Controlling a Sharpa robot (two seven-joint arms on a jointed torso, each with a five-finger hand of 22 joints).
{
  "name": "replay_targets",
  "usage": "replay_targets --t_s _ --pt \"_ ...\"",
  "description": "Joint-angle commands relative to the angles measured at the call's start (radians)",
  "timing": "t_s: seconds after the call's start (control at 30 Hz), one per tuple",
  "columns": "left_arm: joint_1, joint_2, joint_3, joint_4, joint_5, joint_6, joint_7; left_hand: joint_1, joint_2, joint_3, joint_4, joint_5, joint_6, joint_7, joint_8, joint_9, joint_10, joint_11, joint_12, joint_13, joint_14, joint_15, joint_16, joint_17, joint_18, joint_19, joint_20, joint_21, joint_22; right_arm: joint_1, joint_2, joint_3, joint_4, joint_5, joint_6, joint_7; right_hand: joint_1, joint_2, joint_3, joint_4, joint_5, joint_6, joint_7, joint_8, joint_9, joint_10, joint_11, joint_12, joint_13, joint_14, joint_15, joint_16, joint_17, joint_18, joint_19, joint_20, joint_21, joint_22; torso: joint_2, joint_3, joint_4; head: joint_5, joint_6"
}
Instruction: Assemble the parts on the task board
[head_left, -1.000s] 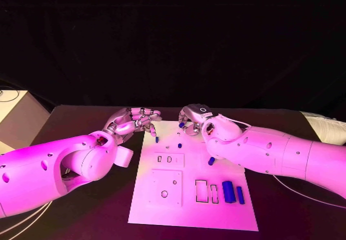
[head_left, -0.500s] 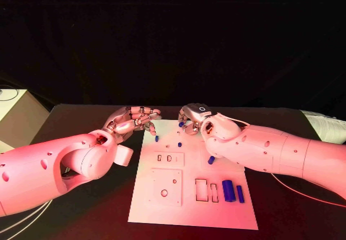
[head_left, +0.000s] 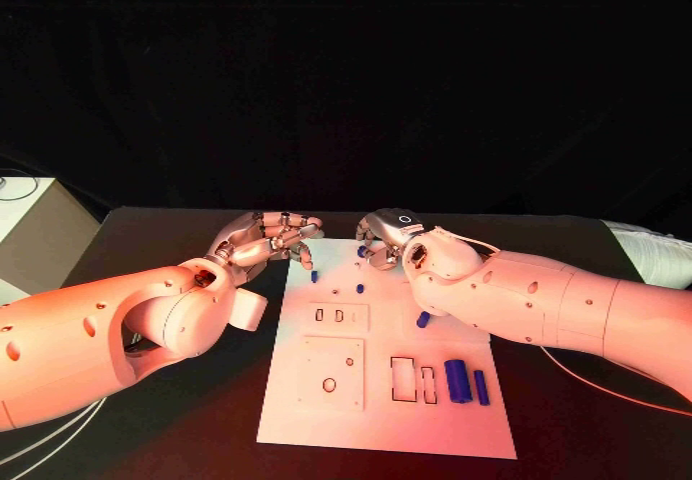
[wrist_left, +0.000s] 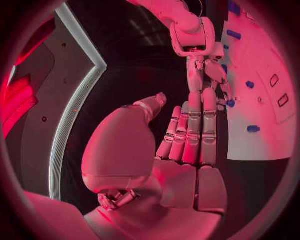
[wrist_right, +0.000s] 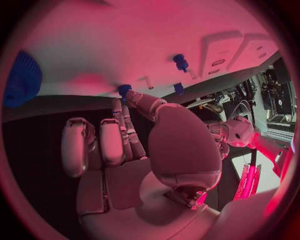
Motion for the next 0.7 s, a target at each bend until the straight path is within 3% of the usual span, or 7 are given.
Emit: replay_targets --t_s 0.03,0.23,0.47,0.7 --pt "0.002 0.0 0.001 0.001 0.002 0.023 0.008 -0.012 -0.001 0.004 -0.001 0.0 -0.004 0.014 -0.006 0.001 0.002 0.006 -0.005 0.001 -0.007 0.002 0.005 0.001 0.012 -0.009 0.0 0.007 0.002 0.001 -0.008 0.001 0.008 0.008 -0.004 0.021 0.006 -0.031 -0.014 -0.004 -0.03 -0.024 -0.007 -0.016 -0.002 -0.043 0.006 0.012 -0.005 -0.024 0.002 -0.043 -0.062 0.025 -0.031 0.003 -0.045 -0.052 0.0 0.0005 -0.0007 0.002 -0.001" --pt "0.002 -0.002 0.001 0.0 0.003 0.022 0.009 -0.012 0.0 0.004 -0.001 0.0 -0.004 0.014 -0.006 0.001 0.001 0.006 -0.006 0.001 -0.009 0.002 0.005 0.002 0.012 -0.011 0.0 0.008 0.003 0.001 -0.038 0.001 0.045 0.006 -0.004 0.007 0.019 -0.034 -0.028 -0.006 -0.035 -0.032 -0.007 -0.023 -0.002 -0.075 0.009 0.028 -0.003 -0.037 0.003 -0.07 -0.103 0.032 -0.047 0.004 -0.074 -0.086 -0.001 0.0019 -0.002 0.002 -0.001" --pt "0.002 -0.006 0.001 -0.002 0.005 0.023 0.01 -0.012 0.0 0.004 -0.001 0.0 -0.004 0.014 -0.006 0.001 0.001 0.006 -0.006 0.001 -0.009 0.002 0.005 0.002 0.012 -0.011 0.0 0.008 0.003 0.002 -0.124 0.005 0.139 0.021 -0.035 -0.004 0.018 -0.032 -0.037 0.001 -0.03 -0.023 -0.003 -0.021 0.001 -0.067 0.005 0.052 0.001 -0.032 0.002 -0.069 -0.1 0.031 -0.039 0.003 -0.072 -0.079 -0.003 0.0014 -0.0041 0.0 0.008" --pt "0.001 -0.007 0.001 -0.011 0.006 0.028 0.014 -0.012 0.0 0.005 -0.002 0.0 -0.004 0.014 -0.006 0.001 0.001 0.006 -0.006 0.001 -0.01 0.002 0.005 0.002 0.012 -0.012 0.0 0.009 0.004 0.014 -0.241 0.016 0.236 0.108 -0.074 0.028 0.01 -0.032 -0.028 0.022 -0.023 0.006 0.005 -0.019 0.003 0.003 -0.002 0.107 -0.003 0.001 -0.003 -0.043 -0.065 0.019 -0.002 -0.008 -0.037 -0.028 -0.011 0.0038 -0.0153 -0.002 0.019"
